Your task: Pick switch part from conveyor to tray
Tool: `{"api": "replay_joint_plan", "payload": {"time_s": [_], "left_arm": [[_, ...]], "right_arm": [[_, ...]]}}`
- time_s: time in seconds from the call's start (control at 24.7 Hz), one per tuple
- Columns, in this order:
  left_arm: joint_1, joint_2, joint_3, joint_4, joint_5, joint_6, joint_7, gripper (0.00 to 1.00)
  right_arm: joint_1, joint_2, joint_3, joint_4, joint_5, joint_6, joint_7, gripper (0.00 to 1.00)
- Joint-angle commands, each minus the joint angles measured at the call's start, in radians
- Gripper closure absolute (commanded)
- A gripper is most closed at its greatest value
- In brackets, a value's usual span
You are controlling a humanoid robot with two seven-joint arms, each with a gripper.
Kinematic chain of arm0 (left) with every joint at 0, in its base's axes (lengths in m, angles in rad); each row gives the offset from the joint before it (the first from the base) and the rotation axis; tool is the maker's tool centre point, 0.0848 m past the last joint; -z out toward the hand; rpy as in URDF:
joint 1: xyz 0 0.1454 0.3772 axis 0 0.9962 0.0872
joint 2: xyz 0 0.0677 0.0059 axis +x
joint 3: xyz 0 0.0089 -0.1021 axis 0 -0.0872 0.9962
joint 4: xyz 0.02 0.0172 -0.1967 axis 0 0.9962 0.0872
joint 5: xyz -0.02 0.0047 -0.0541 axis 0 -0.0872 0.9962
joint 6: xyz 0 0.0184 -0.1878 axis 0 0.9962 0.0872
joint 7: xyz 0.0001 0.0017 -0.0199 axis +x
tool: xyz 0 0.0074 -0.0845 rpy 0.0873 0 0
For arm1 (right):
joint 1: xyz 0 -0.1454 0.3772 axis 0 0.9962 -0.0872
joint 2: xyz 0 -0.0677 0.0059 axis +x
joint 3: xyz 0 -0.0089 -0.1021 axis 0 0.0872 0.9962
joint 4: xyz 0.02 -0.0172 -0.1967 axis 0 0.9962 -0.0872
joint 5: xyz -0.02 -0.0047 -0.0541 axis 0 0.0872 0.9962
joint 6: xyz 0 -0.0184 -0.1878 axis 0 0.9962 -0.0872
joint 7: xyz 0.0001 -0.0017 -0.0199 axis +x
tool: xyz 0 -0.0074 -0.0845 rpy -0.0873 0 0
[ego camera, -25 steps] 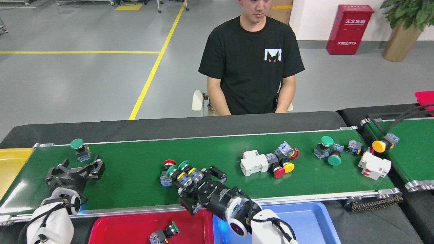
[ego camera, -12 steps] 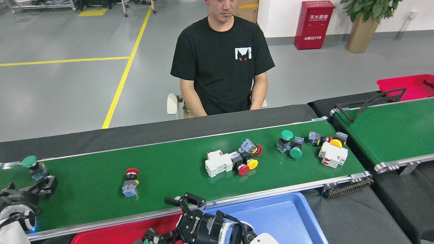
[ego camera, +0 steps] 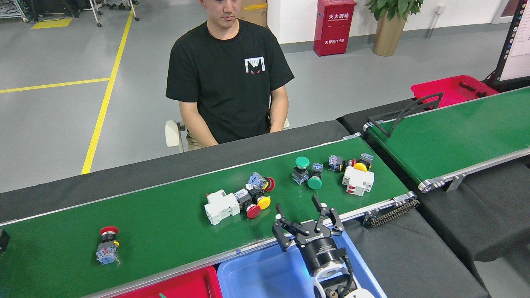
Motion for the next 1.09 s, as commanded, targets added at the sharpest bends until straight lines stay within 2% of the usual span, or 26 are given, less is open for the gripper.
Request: {"api": "replay_joint_plan", "payload": {"time_s": [0.0, 0.32, 0.45, 0.53, 0.61, 0.73, 0.81, 0.93, 1.05], "left_arm": [[-0.015, 0.017, 0.002, -0.003, 0.007, 0.008, 0.009, 0.04], [0.003, 0.01, -0.004, -0.049, 0.023, -0.053, 0.009, 0.04], [0.038, -0.01, -0.003, -0.187, 0.045, -0.148, 0.005, 0.04], [0.12, -0.012, -0.003, -0.388, 0.116, -0.323, -0.006, 0.04], [0.259, -0.015, -0.001, -0.594, 0.189, -0.472, -0.022, 0.03], [0.459, -0.024, 0.01, -0.83, 0.218, -0.478, -0.071, 0.02], [0.575, -0.066, 0.019, -0.95, 0.218, -0.478, -0.077, 0.02], [0.71, -0.151, 0.022, -1.063, 0.217, -0.48, -0.078, 0.01], [0.785, -0.211, 0.049, -1.141, 0.215, -0.458, -0.078, 0.01]], "right_arm": [[-0.002, -0.009, -0.005, -0.015, -0.001, 0.005, -0.01, 0.0], [0.005, -0.016, -0.004, -0.015, -0.001, 0.003, -0.008, 0.0], [0.008, -0.016, -0.002, -0.021, 0.0, 0.003, -0.007, 0.0], [0.012, -0.016, -0.004, -0.032, 0.0, 0.008, 0.001, 0.0], [0.012, -0.027, -0.005, -0.033, 0.0, 0.009, 0.012, 0.0], [0.01, -0.033, -0.005, -0.038, 0.0, 0.009, 0.016, 0.0], [0.012, -0.035, -0.007, -0.037, -0.001, 0.009, 0.016, 0.0], [0.019, -0.036, -0.008, -0.037, -0.003, 0.009, 0.021, 0.0], [0.018, -0.032, -0.008, -0.037, -0.003, 0.009, 0.03, 0.0]]}}
